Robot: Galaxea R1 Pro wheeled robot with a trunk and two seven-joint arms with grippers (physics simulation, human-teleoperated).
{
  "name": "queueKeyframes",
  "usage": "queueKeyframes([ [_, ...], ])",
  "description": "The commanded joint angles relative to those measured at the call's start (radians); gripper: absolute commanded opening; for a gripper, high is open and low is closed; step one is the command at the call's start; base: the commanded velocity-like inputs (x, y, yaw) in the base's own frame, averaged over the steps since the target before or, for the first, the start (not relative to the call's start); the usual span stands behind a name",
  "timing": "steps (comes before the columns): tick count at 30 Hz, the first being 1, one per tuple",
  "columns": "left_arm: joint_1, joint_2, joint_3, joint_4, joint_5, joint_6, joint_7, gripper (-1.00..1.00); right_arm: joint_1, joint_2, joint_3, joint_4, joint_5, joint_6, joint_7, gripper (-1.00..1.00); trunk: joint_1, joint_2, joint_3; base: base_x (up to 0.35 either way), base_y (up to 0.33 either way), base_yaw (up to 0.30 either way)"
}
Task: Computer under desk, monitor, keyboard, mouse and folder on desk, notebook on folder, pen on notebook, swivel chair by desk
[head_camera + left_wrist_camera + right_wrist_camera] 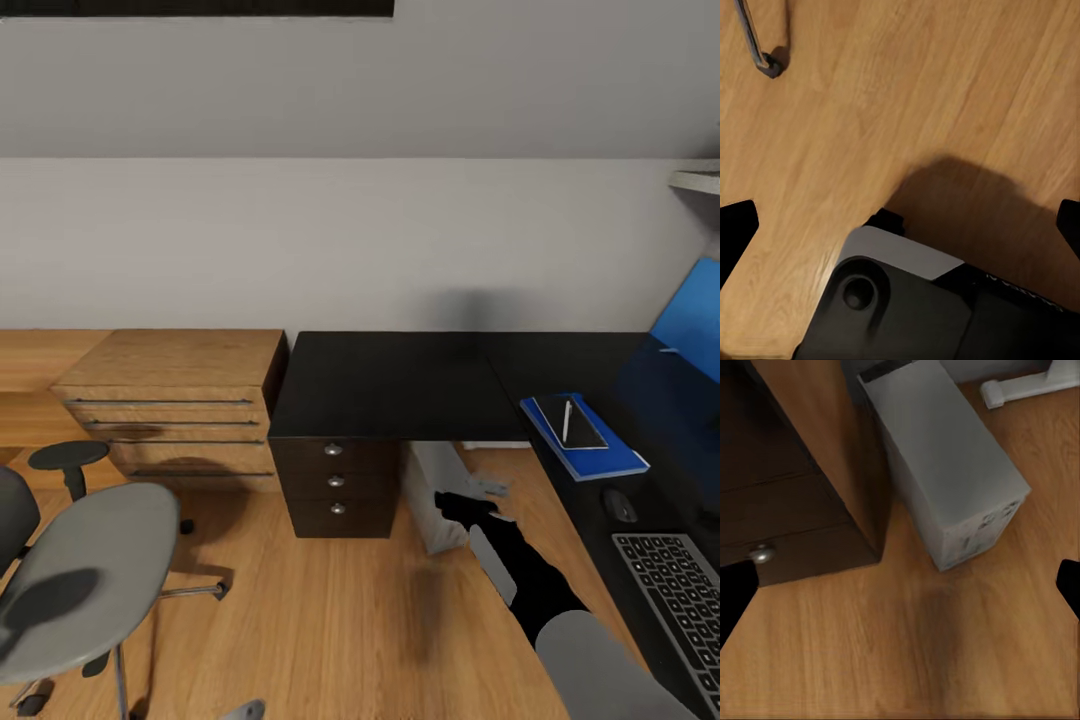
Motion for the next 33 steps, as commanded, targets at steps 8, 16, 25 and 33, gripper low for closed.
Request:
queueKeyframes([
  [8, -0.001, 0.0, 0.013, 0.033, 0.003, 0.005, 0.002, 1.0, -0.001, 0.036, 0.066, 0.301, -0.008, -0.267, -0.008, 1.0, 0.0, -0.001, -0.001, -0.018, 0.005, 0.0],
  [16, -0.001, -0.003, 0.006, 0.167, -0.001, 0.002, 0.0, 1.0, 0.044, 0.126, 0.118, 0.783, 0.006, -0.785, -0.009, 1.0, 0.0, -0.001, 0.003, 0.0, 0.0, 0.0],
  [25, -0.001, -0.004, 0.005, 0.295, -0.003, -0.025, -0.016, 1.0, 0.124, 0.13, 0.117, 0.805, 0.007, -0.879, -0.009, 1.0, 0.0, -0.001, 0.017, 0.0, 0.0, 0.0],
  [33, -0.001, -0.006, 0.004, 0.539, -0.005, -0.264, -0.253, 1.0, 0.163, 0.13, 0.117, 0.808, 0.007, -0.933, -0.009, 1.0, 0.0, -0.001, 0.029, 0.0, 0.0, 0.0],
])
